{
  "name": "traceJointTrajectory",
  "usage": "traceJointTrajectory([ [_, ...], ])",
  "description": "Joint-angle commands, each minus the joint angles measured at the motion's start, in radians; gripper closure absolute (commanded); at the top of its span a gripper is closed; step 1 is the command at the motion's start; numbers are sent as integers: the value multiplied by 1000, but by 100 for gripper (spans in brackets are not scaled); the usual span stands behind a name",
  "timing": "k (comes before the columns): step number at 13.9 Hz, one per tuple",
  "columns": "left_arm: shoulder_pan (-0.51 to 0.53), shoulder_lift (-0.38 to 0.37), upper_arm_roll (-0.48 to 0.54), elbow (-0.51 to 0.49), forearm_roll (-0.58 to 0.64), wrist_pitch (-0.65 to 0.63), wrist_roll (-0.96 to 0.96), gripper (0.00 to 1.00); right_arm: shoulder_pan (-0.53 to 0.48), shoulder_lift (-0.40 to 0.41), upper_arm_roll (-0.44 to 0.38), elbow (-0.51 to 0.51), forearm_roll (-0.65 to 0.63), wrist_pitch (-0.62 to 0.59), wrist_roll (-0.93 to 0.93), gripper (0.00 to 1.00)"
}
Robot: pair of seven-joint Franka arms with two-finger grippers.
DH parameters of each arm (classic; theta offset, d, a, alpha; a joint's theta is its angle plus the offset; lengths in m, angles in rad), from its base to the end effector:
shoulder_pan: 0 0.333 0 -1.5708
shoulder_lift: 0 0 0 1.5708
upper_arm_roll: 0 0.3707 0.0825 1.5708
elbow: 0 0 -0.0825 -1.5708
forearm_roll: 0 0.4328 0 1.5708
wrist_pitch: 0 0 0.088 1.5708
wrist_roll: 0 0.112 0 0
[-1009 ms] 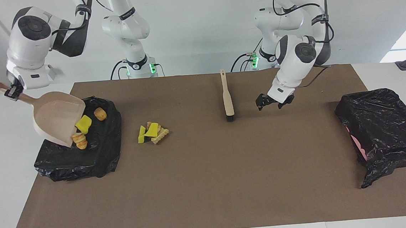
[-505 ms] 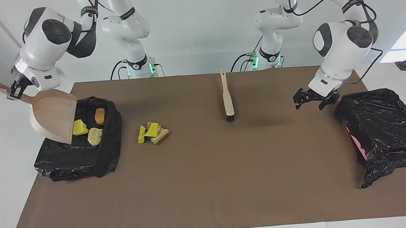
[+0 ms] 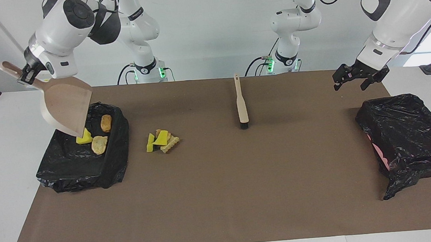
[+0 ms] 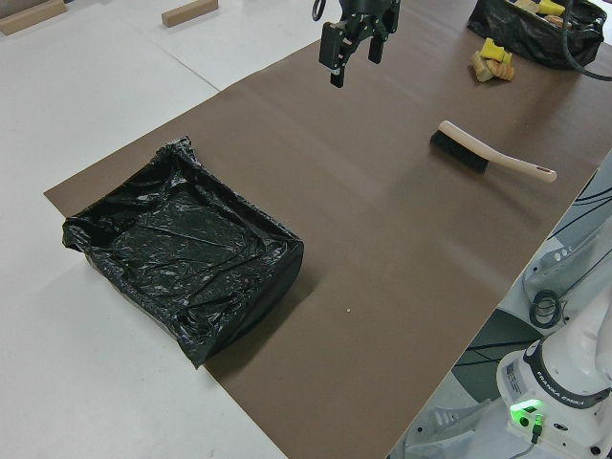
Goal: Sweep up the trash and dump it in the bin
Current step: 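Return the empty dustpan to the mat center with the right gripper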
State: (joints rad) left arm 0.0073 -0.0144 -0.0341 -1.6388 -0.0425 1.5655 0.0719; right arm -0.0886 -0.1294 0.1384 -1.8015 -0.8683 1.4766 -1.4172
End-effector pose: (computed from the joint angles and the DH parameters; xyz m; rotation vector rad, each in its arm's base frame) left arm 0.5947 -0.0209 0.6472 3.0933 -0.1512 -0.0898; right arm 0.5457 -0.0590 0.6657 1.7937 1.6181 -0.9136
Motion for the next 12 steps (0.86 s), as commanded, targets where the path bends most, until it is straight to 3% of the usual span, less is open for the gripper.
traceJointTrajectory([
  [1,3,-55,-10,-12,23,-47,-26,0,3,-9,79,14,115,-108,186,100],
  [9,3,-53,-10,-9,23,-33,-24,0,10,-15,176,45,615,-118,830,100],
  [12,3,-53,-7,-9,23,-33,-24,0,119,49,182,50,704,-49,1151,100],
])
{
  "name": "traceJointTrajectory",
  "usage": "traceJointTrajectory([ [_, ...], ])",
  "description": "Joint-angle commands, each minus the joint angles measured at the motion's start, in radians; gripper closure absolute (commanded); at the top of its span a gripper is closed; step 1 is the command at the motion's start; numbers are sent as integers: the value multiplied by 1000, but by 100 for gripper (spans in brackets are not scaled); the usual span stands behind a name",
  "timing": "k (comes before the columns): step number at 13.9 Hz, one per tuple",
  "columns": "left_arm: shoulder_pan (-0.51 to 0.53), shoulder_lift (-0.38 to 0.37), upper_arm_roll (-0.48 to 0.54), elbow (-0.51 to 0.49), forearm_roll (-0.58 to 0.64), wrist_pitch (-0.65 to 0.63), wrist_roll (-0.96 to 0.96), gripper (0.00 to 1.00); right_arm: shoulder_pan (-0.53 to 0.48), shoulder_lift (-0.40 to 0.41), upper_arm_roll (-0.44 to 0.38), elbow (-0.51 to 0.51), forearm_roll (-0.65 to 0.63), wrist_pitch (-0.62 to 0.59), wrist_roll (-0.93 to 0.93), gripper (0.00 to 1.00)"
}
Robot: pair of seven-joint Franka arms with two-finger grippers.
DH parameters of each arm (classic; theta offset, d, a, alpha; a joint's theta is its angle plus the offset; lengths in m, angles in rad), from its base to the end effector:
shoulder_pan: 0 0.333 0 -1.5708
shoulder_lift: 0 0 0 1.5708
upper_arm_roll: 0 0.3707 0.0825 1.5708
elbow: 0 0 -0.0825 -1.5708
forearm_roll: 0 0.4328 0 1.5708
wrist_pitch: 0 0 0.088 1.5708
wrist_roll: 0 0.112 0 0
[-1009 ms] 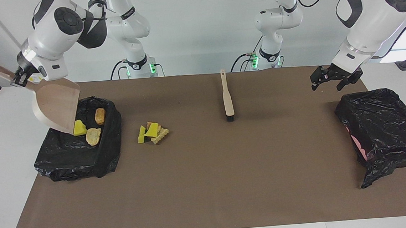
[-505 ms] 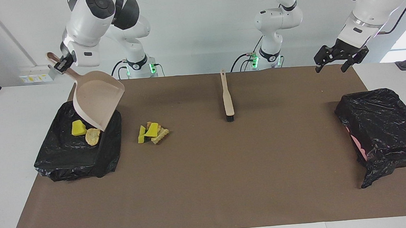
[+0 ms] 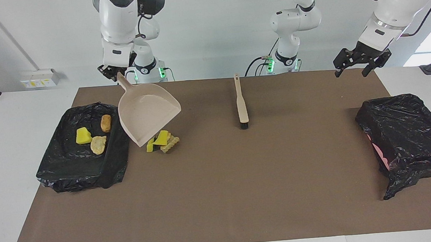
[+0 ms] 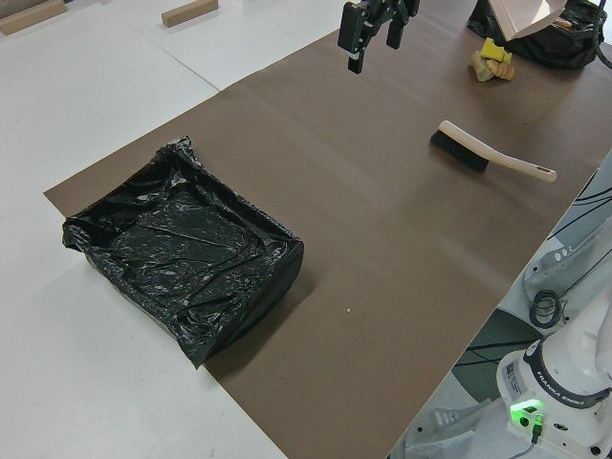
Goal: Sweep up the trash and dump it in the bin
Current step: 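Return the empty dustpan to the mat center with the right gripper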
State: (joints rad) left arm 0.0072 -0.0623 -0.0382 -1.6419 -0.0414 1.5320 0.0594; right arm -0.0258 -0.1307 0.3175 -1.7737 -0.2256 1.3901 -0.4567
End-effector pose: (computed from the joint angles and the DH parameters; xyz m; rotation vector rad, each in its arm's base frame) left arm 0.5749 -0.0234 0.6708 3.0978 -0.1409 -0.0730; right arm 0.5130 0.1359 0.6326 2.6815 1.0229 -0.4058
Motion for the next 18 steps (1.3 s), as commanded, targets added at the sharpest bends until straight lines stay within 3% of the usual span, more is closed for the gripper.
traceJointTrajectory([
  [1,4,-5,-3,-6,21,0,-12,0,72,66,3,22,128,90,330,100],
  [3,4,-5,-3,-6,21,0,-12,0,139,130,5,25,205,160,560,100],
  [4,4,-5,-3,-6,21,0,-12,0,180,199,5,67,207,200,683,100],
  [7,4,-5,-3,-6,21,0,-12,0,277,440,5,283,209,283,961,100],
  [9,4,-5,-3,-6,21,0,-12,0,316,557,3,397,206,334,1032,100],
  [14,4,-5,-3,-6,21,0,-12,0,411,782,-8,562,195,525,1170,100],
  [18,4,-5,-3,-6,21,0,-12,0,414,818,-6,560,154,583,1172,100],
])
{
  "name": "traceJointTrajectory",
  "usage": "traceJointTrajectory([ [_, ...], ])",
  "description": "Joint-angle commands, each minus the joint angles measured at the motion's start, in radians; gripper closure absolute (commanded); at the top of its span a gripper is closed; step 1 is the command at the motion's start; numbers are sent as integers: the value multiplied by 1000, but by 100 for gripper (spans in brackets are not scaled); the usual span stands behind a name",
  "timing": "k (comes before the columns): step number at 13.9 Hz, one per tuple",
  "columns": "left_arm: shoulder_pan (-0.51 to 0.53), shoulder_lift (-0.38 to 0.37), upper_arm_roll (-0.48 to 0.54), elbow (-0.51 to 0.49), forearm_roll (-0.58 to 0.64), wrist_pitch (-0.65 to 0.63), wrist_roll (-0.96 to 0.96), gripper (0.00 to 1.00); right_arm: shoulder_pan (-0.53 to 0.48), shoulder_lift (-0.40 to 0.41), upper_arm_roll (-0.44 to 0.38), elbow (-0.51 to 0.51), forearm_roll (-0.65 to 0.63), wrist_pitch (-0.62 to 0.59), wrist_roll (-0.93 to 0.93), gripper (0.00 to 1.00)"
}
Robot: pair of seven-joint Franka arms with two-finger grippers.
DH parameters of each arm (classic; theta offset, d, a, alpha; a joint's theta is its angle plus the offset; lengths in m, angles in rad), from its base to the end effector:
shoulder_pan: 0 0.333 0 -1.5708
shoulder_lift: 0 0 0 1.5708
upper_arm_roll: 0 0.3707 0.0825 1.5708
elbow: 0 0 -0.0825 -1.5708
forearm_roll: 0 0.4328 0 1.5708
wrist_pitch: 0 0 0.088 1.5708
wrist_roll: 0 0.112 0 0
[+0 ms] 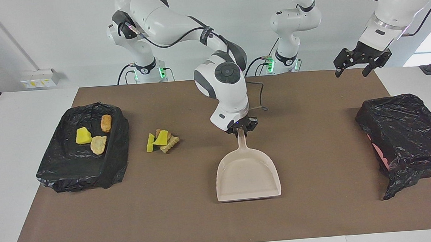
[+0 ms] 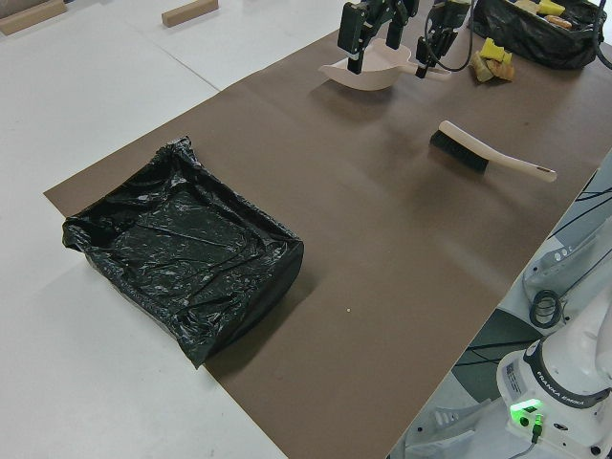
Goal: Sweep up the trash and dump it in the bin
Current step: 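Return the empty dustpan to the mat center with the right gripper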
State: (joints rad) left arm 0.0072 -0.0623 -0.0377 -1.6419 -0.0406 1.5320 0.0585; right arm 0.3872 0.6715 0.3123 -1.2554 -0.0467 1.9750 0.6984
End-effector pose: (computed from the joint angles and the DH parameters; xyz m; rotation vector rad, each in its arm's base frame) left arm 0.5749 -0.0230 0.6708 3.0987 -0.1387 -0.0731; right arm 0.6720 0.4726 0.4085 -2.9778 0.0801 0.0511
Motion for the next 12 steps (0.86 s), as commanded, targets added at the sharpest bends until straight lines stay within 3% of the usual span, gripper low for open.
traceJointTrajectory([
  [1,4,-5,-4,-6,21,0,-11,0,-1,28,1,39,-38,14,18,100],
  [5,4,-5,-2,-6,21,0,-11,0,2,48,2,31,-56,39,20,100],
  [6,4,-5,-4,-6,21,0,-11,0,2,48,1,31,-56,42,20,94],
  [8,4,-5,-4,-6,21,0,-11,0,5,40,-1,31,-73,28,15,22],
  [9,4,-5,-2,-6,21,0,-11,0,5,34,4,31,-108,25,9,0],
  [12,4,-5,-4,-6,21,0,-11,0,5,-2,10,30,-117,-40,7,0],
])
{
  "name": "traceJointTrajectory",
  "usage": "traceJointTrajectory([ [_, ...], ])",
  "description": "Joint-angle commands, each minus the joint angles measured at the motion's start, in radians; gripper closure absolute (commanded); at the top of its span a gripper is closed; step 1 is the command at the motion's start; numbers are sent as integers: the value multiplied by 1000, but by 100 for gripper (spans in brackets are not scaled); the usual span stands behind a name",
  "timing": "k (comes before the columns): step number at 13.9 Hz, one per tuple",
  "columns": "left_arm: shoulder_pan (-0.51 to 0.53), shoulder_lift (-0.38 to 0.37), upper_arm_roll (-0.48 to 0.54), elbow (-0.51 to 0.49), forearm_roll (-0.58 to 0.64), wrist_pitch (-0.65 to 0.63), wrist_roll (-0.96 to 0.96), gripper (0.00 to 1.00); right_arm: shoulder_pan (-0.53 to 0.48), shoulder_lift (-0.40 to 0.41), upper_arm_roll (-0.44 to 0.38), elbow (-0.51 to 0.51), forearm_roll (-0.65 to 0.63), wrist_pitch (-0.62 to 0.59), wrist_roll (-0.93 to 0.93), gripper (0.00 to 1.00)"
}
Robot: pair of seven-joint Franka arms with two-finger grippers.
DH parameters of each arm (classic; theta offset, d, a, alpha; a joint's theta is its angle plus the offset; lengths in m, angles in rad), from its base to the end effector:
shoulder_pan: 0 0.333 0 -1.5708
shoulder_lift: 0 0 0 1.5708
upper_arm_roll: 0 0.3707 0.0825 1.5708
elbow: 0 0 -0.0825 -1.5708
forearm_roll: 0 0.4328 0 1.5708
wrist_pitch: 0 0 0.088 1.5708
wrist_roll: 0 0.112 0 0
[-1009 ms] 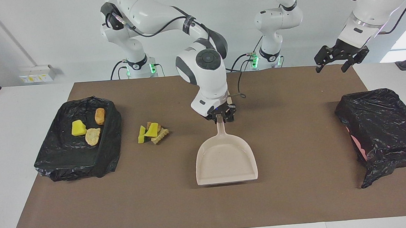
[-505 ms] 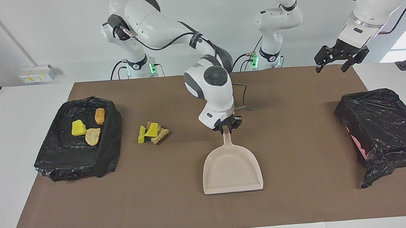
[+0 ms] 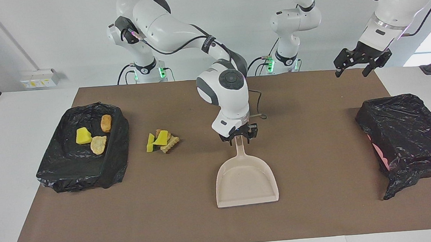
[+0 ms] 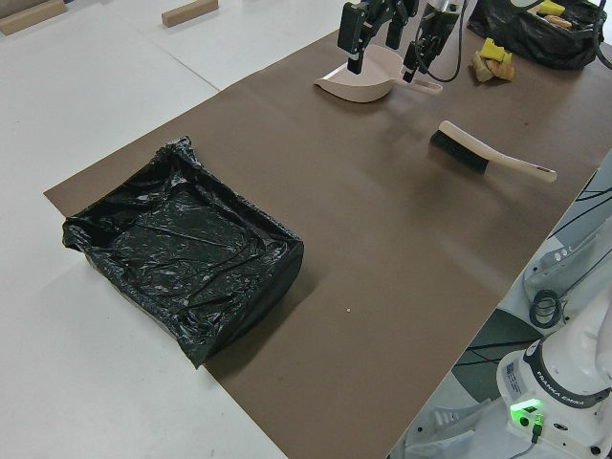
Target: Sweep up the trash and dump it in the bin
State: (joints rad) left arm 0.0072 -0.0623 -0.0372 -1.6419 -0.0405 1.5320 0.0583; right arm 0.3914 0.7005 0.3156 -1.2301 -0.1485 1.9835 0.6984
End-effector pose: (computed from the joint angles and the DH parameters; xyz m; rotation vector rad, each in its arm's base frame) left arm 0.5749 -0.0227 0.6708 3.0988 -0.1376 -0.0731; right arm 0.6807 0.4733 0.3988 -3.0406 0.0246 -0.0394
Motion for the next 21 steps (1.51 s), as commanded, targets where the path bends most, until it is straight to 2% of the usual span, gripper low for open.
traceJointTrajectory([
  [1,4,-5,-3,-6,21,0,-11,0,0,-68,17,-15,-7,-86,4,0],
  [3,4,-5,-4,-6,21,0,-11,0,-23,-139,40,-72,56,-142,-34,0],
  [6,4,-5,-3,-6,21,0,-11,0,-16,-248,43,-135,82,-241,-108,0],
  [8,4,-5,-4,-6,21,0,-11,0,-14,-318,74,-236,125,-250,-96,0],
  [10,4,-5,-4,-6,21,0,-11,0,6,-402,102,-372,167,-215,-44,0],
  [13,4,-5,-4,-6,21,0,-11,0,64,-504,102,-564,262,-88,13,0],
  [16,4,-5,-3,-6,21,0,-11,0,142,-515,102,-708,273,49,99,0],
  [18,4,-5,-4,-6,21,0,-11,0,152,-521,102,-785,273,118,107,0],
  [21,4,-5,-4,-6,21,0,-11,0,155,-524,103,-836,274,169,109,0],
])
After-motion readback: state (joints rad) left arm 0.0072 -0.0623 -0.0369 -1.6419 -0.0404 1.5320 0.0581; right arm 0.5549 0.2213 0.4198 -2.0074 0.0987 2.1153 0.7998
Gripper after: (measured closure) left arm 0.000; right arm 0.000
